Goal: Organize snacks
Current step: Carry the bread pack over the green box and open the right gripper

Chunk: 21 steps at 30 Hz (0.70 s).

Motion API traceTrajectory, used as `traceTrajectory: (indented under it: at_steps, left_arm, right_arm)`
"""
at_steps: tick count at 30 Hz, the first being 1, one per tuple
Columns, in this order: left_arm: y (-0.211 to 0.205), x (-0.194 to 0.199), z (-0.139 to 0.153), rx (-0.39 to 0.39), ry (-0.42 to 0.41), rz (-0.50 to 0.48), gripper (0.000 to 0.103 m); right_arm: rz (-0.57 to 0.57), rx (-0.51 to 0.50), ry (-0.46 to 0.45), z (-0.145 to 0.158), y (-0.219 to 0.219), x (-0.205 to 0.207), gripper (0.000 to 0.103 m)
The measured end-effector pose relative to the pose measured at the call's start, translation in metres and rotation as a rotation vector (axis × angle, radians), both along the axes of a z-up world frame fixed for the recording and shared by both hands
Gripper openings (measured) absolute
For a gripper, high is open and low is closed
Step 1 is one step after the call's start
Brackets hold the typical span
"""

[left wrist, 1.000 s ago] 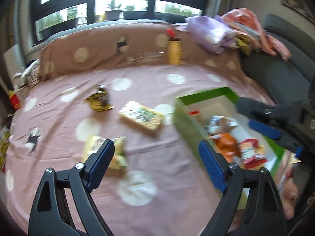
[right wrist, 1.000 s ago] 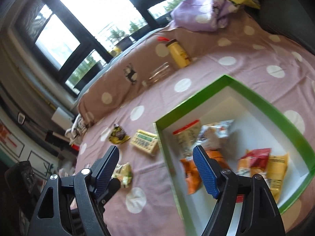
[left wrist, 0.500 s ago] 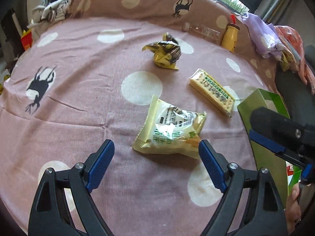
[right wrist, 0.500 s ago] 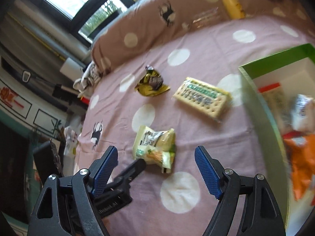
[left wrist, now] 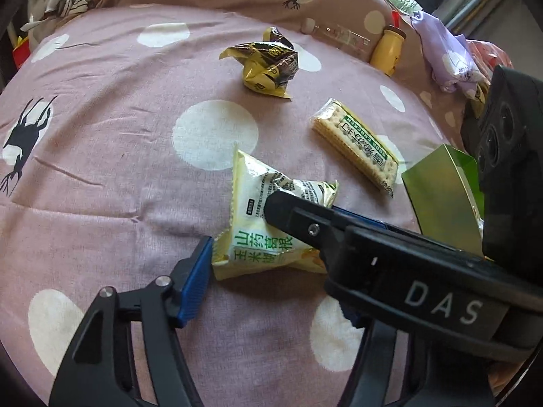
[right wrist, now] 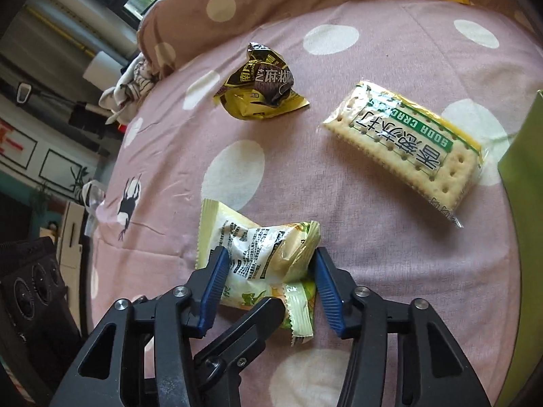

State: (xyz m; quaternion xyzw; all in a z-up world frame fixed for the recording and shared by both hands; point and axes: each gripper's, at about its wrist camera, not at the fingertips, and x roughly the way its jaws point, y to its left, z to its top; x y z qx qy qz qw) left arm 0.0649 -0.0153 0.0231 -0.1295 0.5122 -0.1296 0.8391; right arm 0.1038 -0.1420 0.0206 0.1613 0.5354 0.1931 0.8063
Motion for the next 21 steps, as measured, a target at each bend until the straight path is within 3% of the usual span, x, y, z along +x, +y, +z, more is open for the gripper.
traceTrajectory:
  at_steps: [9, 15, 21]
  left_arm:
    - [-0.004, -0.023, 0.018, -0.053, -0.030, -0.030, 0.043]
    - [-0.023, -0.052, 0.048, -0.040, -0.155, -0.103, 0.042]
    - [-0.045, -0.071, 0.065, -0.045, -0.221, -0.188, 0.042]
  right_arm:
    - [-0.027, 0.045, -0.081, 0.023, -0.006, -0.029, 0.045]
    - [-0.054, 0.029, -0.190, 0.054, -0.016, -0.062, 0.045]
    - [-0.115, 0.028, -0.262, 0.075, -0.040, -0.092, 0.045]
